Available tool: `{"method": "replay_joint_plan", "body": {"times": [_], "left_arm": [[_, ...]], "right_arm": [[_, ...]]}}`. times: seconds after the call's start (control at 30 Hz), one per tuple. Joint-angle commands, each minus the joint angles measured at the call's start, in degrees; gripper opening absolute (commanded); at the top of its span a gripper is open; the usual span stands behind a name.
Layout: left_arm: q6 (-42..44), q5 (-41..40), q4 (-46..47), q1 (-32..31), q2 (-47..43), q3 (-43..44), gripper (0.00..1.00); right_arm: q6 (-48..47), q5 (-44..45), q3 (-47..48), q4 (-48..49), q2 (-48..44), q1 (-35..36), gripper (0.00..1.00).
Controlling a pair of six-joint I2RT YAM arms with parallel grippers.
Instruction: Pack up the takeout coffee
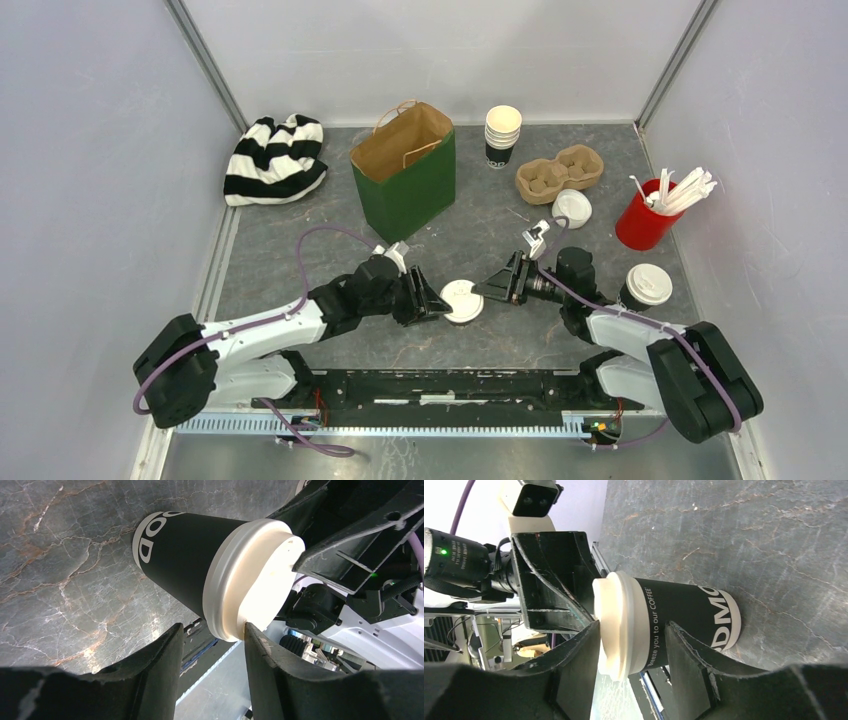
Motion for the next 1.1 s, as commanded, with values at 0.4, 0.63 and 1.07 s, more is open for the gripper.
{"method": "replay_joint_plan", "body": {"times": [0.4, 0.63, 1.07], "left_arm": [[0.4, -2.2, -0.8, 0.8, 2.1, -11.6, 0.51], [5.5, -2.9, -7.9, 0.8, -0.7, -2.0, 0.56], [14.5, -3.9, -17.4, 0.8, -3.9, 13.9, 0.97]], "right_arm": [[-15.5, 1.6, -6.5, -4.4, 8.7, -4.8, 0.45], [-17.8, -1.0, 1.6, -18.0, 0.1, -4.8, 0.51], [-46.1, 10.9, 33.1, -65.5, -1.4, 0.0, 0.92]]}}
